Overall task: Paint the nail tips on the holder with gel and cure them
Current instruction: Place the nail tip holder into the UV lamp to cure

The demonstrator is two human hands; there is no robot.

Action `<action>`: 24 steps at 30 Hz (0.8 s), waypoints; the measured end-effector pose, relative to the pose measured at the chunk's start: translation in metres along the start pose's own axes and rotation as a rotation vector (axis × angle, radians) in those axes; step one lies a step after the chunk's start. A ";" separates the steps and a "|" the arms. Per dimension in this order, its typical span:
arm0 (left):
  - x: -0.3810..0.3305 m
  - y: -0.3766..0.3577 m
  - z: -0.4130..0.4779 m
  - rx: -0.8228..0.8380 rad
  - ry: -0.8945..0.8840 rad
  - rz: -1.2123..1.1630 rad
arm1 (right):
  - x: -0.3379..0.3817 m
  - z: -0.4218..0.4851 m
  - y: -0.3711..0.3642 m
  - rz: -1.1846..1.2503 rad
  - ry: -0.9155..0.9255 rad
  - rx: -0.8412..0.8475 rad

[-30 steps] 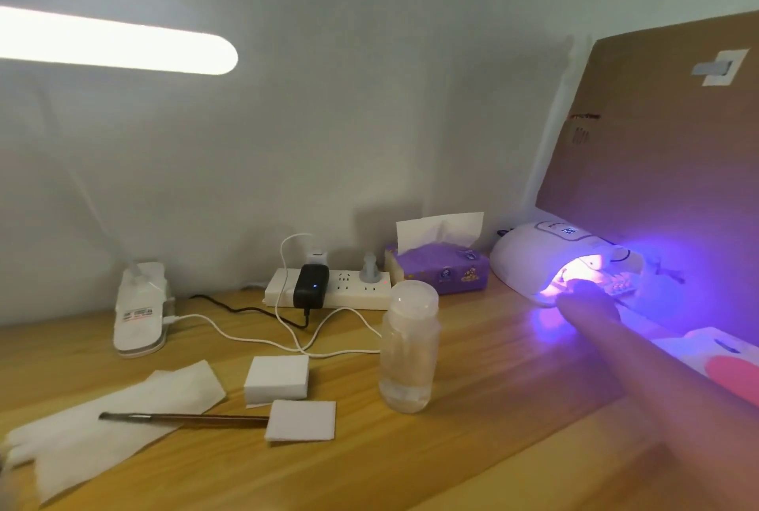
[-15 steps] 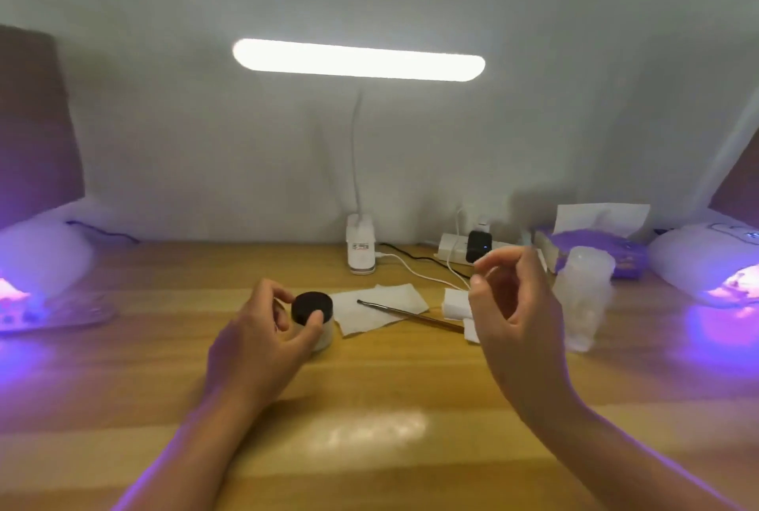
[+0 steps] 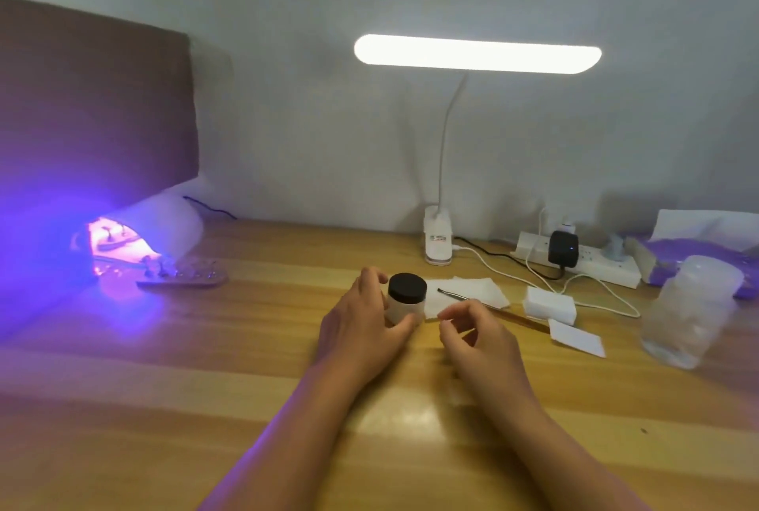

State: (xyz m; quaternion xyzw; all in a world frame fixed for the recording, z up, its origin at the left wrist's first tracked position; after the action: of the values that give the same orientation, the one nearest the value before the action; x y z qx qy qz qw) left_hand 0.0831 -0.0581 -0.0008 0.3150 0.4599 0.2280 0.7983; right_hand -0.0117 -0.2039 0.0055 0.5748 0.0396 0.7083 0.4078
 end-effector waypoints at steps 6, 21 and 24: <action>0.010 -0.001 0.008 0.126 0.083 -0.044 | -0.014 0.013 0.031 -0.644 -0.039 -0.058; 0.189 0.167 -0.015 -0.295 0.761 0.117 | -0.031 0.018 0.026 -0.705 -0.161 0.121; 0.206 0.170 -0.006 -0.213 0.754 0.092 | -0.033 0.020 0.027 -0.711 -0.189 0.100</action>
State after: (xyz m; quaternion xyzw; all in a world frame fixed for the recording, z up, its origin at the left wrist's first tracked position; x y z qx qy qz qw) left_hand 0.1627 0.1966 -0.0038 0.1450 0.6799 0.4098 0.5906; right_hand -0.0092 -0.2508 0.0006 0.6073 0.2338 0.4631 0.6017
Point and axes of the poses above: each hand's wrist, its own z-axis towards the middle knuckle, its own y-axis out of the back of the hand, x = y × z, the point moved 5 cm from there along z, towards the middle knuckle, and after that the axes turned 2 degrees about x, right-handed, at the moved point
